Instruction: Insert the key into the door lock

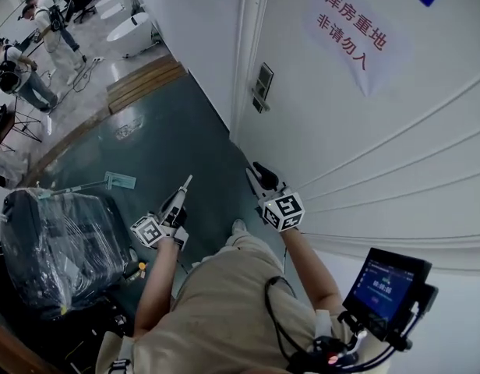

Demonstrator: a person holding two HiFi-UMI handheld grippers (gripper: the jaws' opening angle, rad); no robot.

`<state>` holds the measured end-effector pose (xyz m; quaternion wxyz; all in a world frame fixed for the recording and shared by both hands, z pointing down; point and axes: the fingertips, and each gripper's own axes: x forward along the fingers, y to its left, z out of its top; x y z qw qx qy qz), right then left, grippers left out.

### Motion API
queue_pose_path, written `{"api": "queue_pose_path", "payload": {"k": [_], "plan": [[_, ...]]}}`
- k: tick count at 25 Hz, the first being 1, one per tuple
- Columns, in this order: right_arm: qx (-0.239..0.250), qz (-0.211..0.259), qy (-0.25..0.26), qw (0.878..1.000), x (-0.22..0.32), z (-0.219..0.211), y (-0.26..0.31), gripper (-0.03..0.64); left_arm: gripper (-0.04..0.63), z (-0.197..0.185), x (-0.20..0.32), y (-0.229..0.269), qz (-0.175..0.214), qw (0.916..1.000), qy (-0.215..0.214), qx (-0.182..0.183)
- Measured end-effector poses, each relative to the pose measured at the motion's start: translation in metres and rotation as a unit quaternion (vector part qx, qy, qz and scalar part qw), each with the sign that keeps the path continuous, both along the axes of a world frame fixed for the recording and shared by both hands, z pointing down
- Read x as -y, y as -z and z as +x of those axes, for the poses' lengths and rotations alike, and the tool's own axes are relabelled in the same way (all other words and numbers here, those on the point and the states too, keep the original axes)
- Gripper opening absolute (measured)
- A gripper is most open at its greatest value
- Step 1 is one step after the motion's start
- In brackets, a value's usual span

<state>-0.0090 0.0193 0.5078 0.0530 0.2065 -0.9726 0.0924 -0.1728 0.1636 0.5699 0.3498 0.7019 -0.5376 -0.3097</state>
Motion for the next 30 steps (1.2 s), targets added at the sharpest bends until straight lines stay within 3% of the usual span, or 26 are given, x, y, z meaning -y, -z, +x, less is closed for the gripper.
{"api": "queue_pose_path", "payload": {"k": [5,10,18,30], "plan": [[0.008,0.0,-0.01,1.0,0.044,0.0,0.01,0.087,0.034,-0.003,0.047,0.018,0.003,0.9999,-0.008,0.005],[0.0,-0.012,-0.02,1.0,0.077,0.011,-0.001,0.087,0.034,0.008,0.084,0.011,-0.002,0.9995,-0.015,-0.027],[0.008,-0.008,-0.032,0.999,0.117,0.027,-0.005,0.089,0.034,0.023,0.133,0.009,0.007,0.9988,-0.033,-0.034],[-0.001,-0.01,-0.058,0.998,0.138,0.037,-0.014,0.087,0.035,0.028,0.167,-0.004,0.002,0.9968,-0.062,-0.049]]}}
